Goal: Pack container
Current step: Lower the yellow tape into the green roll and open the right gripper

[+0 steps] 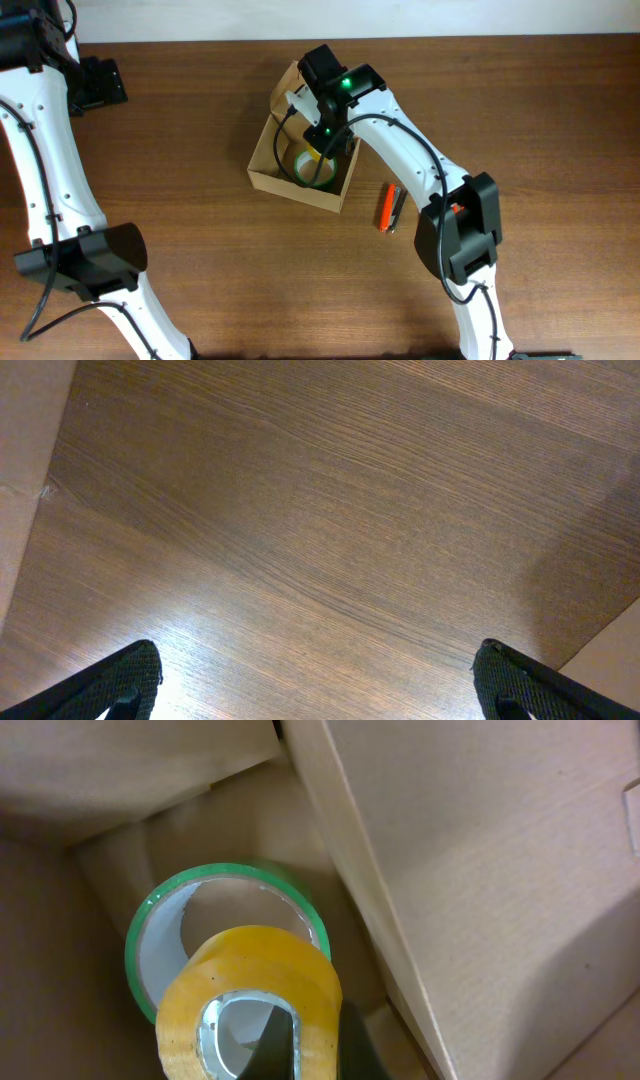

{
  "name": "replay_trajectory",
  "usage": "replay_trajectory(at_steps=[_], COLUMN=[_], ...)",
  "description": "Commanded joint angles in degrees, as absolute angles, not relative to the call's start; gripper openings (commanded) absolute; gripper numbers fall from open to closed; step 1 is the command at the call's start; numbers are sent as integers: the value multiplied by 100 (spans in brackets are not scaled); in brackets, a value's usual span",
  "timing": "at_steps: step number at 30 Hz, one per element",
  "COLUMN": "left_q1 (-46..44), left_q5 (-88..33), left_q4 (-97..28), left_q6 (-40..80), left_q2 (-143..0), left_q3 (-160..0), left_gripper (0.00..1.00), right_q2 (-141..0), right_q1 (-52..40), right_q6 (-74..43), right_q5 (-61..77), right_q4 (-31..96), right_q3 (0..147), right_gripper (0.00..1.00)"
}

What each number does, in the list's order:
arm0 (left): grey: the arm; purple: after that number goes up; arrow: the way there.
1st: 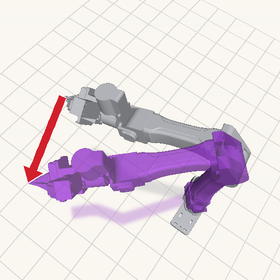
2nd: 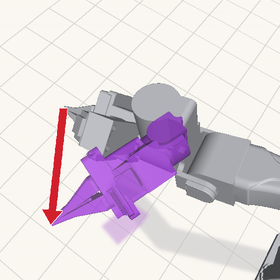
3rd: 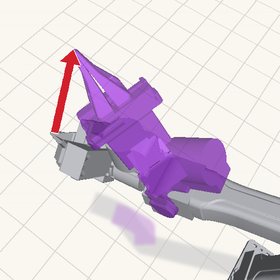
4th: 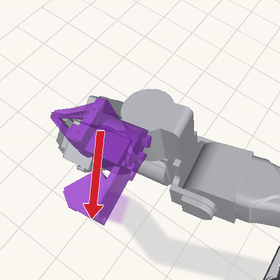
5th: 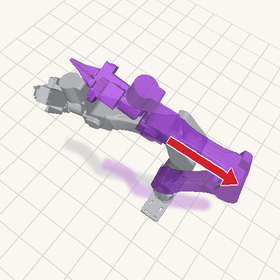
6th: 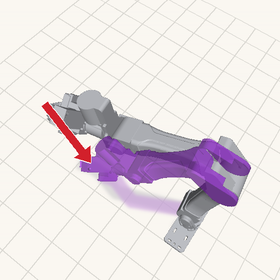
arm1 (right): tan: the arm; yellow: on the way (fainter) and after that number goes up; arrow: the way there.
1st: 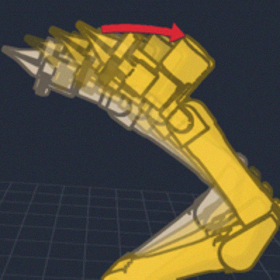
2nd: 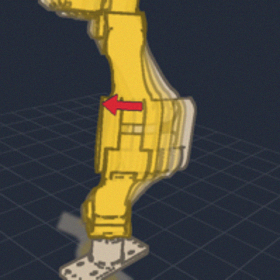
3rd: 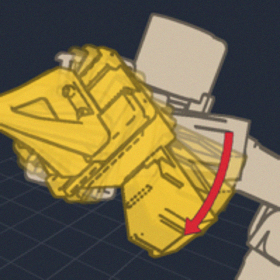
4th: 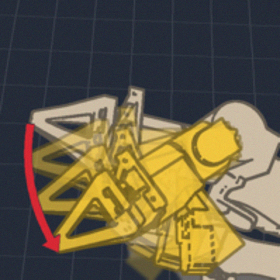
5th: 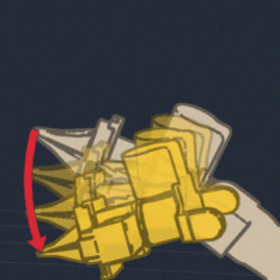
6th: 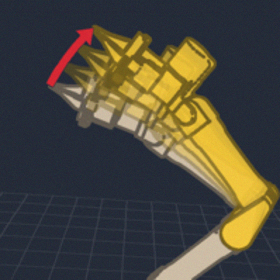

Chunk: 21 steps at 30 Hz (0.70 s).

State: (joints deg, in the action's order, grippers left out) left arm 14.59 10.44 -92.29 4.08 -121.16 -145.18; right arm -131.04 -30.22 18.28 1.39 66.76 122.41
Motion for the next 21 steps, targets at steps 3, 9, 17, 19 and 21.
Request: replay_trajectory(at_steps=[3,9,17,19,21], left_q1=[1479,1479,1479,1479,1479], left_q5=[985,985,985,985,985], left_q4=[-9218,-9218,-9218,-9218,-9218], left_q6=[355,355,355,355,355], left_q2=[-12009,-12009,-12009,-12009,-12009], left_q3=[-14586,-14586,-14586,-14586,-14586], left_gripper=[99,99,99,99,99], right_q2=[-13277,-13292,-13402,-13463,-13535], right_q1=[-3111,-3151,-3155,-3155,-3155], right_q6=[1841,1844,1839,1839,1796], right_q5=[141,220,349,392,443], right_q4=[6687,6689,6759,6796,6801], right_q3=[12322,12322,12320,12317,12317], right_gripper=[3,3,4,4,4])
